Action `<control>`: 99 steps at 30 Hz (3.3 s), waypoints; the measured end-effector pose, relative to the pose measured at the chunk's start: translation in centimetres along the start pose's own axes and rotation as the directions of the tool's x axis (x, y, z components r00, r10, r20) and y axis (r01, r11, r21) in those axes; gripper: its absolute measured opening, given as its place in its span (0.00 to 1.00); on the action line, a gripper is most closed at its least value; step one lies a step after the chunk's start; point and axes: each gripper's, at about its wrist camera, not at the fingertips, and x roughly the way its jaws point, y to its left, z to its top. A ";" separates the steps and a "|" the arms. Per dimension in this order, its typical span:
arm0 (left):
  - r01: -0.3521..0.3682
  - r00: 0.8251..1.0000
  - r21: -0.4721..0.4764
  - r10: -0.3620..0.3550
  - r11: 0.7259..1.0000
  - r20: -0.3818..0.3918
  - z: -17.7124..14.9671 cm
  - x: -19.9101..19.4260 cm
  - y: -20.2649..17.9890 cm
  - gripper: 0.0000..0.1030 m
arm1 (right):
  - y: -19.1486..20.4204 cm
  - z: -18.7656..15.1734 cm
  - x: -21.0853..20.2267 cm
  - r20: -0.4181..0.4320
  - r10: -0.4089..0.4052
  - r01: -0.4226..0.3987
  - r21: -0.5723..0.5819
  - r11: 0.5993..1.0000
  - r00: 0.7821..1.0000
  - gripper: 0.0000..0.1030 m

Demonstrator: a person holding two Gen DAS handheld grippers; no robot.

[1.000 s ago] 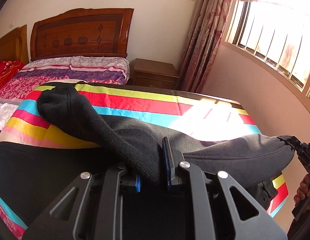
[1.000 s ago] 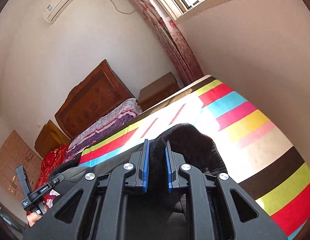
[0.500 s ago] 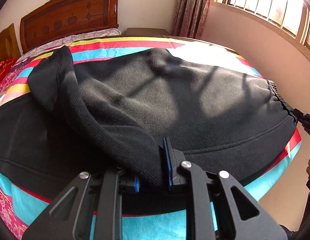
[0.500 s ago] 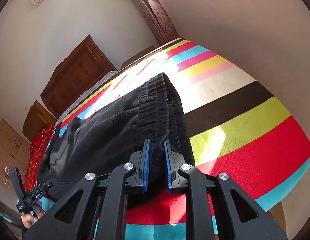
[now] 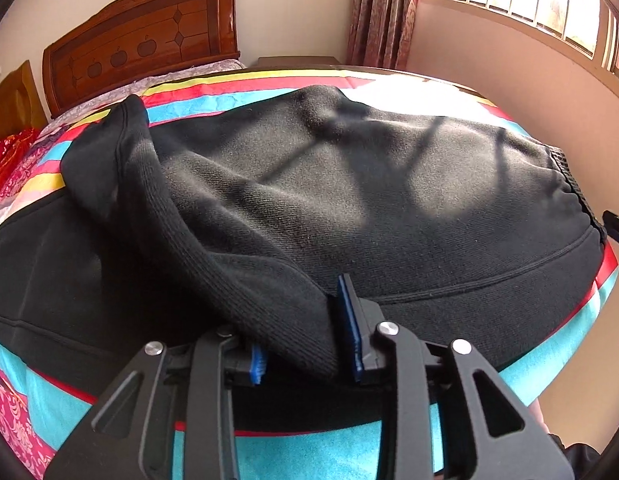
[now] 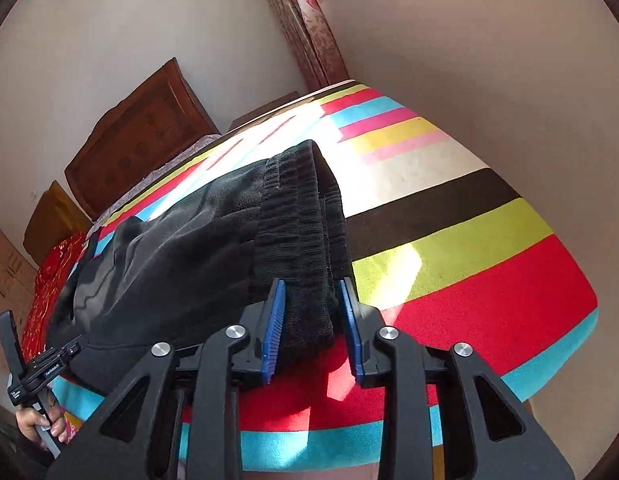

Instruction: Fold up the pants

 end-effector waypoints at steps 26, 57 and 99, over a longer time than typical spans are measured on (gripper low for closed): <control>-0.280 0.960 -0.127 0.276 0.952 -0.042 17.7 2.0 13.7 0.98 | 21.4 -1.6 6.1 -0.074 0.111 -0.133 -0.472 0.872 0.991 0.73; -0.347 0.936 -0.238 0.320 0.907 -0.146 21.8 12.9 23.8 0.08 | 33.1 -2.1 17.8 -0.306 0.157 -0.293 -0.477 0.828 0.939 0.88; -0.135 0.985 -0.633 0.170 0.762 -0.005 -2.2 -0.8 32.0 0.64 | 40.6 -13.9 10.3 -0.478 0.274 -0.550 -0.757 0.353 0.834 0.49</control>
